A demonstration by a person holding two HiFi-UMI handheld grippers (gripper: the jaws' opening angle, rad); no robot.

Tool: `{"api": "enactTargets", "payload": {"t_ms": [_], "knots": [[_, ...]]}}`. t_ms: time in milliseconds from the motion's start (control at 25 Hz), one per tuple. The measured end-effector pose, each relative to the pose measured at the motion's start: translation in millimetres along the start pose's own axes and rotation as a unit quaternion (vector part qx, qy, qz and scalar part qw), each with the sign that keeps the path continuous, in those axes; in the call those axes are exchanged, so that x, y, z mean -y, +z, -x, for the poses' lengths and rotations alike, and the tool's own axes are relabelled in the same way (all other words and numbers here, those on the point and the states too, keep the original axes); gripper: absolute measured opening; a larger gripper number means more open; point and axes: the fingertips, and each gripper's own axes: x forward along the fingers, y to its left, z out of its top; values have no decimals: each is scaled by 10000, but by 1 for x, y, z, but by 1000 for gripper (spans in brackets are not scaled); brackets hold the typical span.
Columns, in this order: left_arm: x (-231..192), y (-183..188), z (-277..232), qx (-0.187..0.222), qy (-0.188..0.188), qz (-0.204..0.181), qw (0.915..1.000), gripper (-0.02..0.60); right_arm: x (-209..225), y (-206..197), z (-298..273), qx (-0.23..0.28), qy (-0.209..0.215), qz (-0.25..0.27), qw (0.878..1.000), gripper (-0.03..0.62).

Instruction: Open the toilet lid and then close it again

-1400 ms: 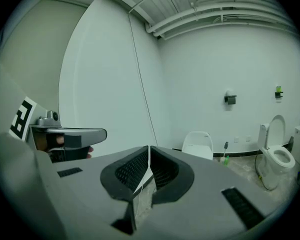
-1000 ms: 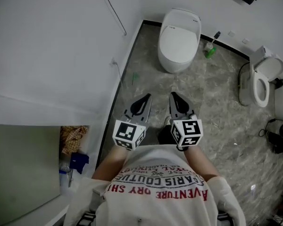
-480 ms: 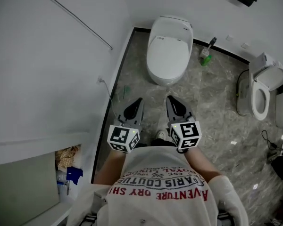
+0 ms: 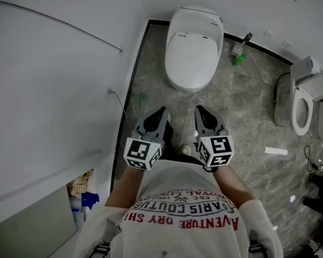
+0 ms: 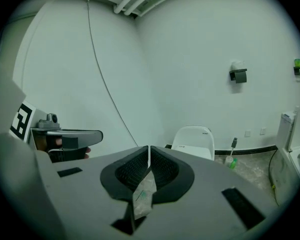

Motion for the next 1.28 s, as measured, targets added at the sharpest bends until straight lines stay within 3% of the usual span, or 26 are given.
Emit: {"api": "enactTargets", "payload": {"t_ms": [320,440,680,920,1280], "knots": [[-74,8,-94,-220,-714,-67,9972,6,47,23,-90,-21,-819,-247,9963,20],[-105,1,-129,-484,-1038,-101,9934,6,60,27,-128,-82,-1100,-381,9932,20],[-152,-16,-184,-923,-1445,-357,9846,6,75,30,-194,-195,-1210,-385,9917,20],[-168,-66,-213,-1286,-1458,-227,9807,6,101,-19,-228,-615,-1377,-553,9870,20],[-171,-161,-264,-1502,-1345,-211,9792,6,145,-111,-272,-944,-1055,-19,9899,20]]}}
